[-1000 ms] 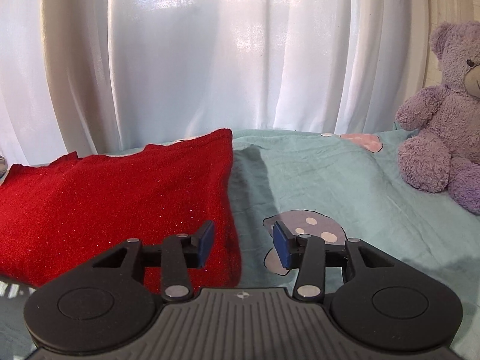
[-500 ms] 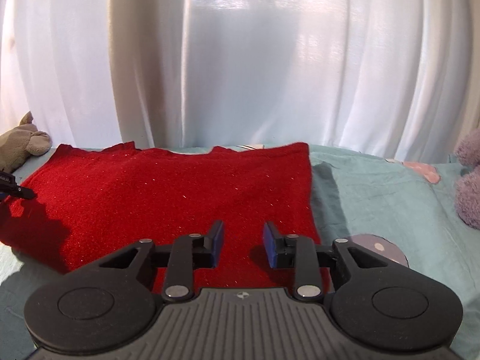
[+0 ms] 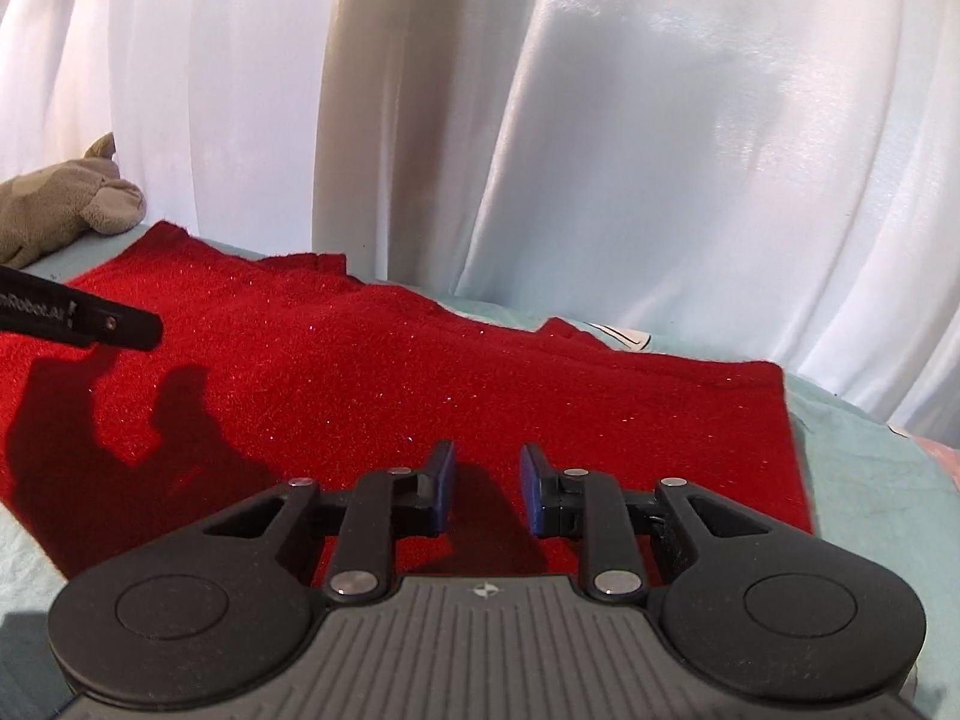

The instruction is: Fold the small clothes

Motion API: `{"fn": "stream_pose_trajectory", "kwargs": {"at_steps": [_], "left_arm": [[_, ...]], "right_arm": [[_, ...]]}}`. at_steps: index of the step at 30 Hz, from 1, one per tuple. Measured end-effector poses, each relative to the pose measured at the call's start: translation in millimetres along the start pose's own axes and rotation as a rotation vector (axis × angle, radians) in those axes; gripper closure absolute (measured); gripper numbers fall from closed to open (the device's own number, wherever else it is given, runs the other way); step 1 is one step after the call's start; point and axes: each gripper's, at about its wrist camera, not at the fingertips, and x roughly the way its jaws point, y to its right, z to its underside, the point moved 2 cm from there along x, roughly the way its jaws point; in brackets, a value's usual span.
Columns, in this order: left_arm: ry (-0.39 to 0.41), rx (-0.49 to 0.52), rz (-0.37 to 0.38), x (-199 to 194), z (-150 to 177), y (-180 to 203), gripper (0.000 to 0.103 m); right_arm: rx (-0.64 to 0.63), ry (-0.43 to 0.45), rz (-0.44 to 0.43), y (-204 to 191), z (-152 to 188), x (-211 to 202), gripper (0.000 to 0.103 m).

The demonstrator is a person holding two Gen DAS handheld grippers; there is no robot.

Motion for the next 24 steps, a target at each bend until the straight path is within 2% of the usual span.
{"fn": "stream_pose_trajectory", "kwargs": {"at_steps": [2,4,7,10,11,12,13,14,15,16,17,18,20,21,22,24], "left_arm": [[0.036,0.048,-0.014,7,5,1,0.036],[0.047,0.04,-0.001,10,5,-5,0.036],[0.062,0.043,0.014,9,6,-15,0.036],[0.069,0.005,0.013,-4,6,-30,0.038],[0.068,-0.023,0.0,-9,6,-40,0.04],[0.066,-0.051,-0.01,-13,6,-51,0.051],[0.062,-0.079,-0.002,-19,6,-64,0.056],[0.061,-0.099,0.0,-24,6,-74,0.055],[0.06,-0.122,-0.033,-30,5,-87,0.047],[0.055,-0.134,-0.086,-34,5,-98,0.03],[0.044,-0.149,-0.152,-38,4,-111,0.025],[0.042,-0.168,-0.159,-40,5,-122,0.024],[0.01,-0.254,-0.082,-42,5,-144,0.023],[-0.008,-0.3,-0.029,-41,5,-150,0.022],[-0.029,-0.34,0.029,-40,4,-154,0.018],[-0.07,-0.4,0.132,-32,4,-155,0.017]], "right_arm": [[-0.055,0.011,0.03,-5,6,11,0.08],[-0.094,0.036,0.053,-4,12,19,0.08],[-0.08,0.055,0.045,5,15,21,0.078],[-0.047,0.067,0.046,21,17,18,0.069],[-0.03,0.067,0.041,26,17,16,0.069],[-0.008,0.068,0.045,33,19,12,0.069],[0.016,0.068,0.054,41,20,9,0.069],[0.038,0.064,0.074,50,23,4,0.069],[0.051,0.054,0.105,58,26,-1,0.069],[0.07,0.047,0.128,66,29,-5,0.069],[0.094,0.044,0.144,74,32,-11,0.069],[0.109,0.018,0.194,81,35,-16,0.068],[0.123,-0.033,0.299,90,38,-24,0.068],[0.156,-0.041,0.316,95,39,-33,0.068],[0.2,-0.021,0.299,97,38,-42,0.068],[0.276,0.036,0.215,94,35,-59,0.068]]}}
